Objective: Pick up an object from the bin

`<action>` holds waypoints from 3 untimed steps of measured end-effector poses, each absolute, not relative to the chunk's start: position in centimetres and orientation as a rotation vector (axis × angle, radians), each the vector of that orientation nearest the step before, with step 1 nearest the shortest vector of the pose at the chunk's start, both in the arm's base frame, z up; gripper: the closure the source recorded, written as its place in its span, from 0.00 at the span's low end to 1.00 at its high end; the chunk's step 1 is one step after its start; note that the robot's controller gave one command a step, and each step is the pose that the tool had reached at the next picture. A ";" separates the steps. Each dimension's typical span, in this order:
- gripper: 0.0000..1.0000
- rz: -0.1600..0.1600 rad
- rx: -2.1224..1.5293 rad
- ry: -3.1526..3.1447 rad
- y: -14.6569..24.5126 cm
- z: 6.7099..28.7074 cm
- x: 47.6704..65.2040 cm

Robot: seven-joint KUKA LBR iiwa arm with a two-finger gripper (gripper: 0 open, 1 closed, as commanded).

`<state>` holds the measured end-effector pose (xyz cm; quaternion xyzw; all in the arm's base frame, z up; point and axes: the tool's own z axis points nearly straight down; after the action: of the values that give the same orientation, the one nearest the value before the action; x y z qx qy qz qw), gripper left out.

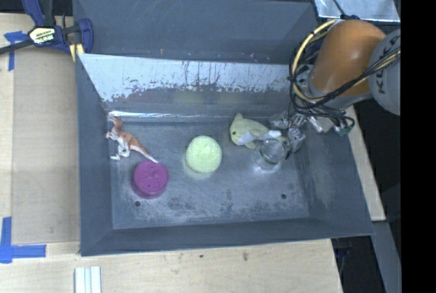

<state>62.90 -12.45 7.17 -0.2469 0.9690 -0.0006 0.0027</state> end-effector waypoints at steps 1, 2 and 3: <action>1.00 -0.002 -0.775 3.039 -12.4 7.2 62.9; 1.00 -0.004 -0.772 3.039 -12.5 8.6 63.0; 1.00 -0.004 -0.773 3.038 -12.5 11.1 63.1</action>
Offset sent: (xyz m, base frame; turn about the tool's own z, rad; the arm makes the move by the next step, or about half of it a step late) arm -0.0001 0.0000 0.0136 0.0000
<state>63.06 -12.50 11.12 -0.2465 0.9691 -0.0014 0.0034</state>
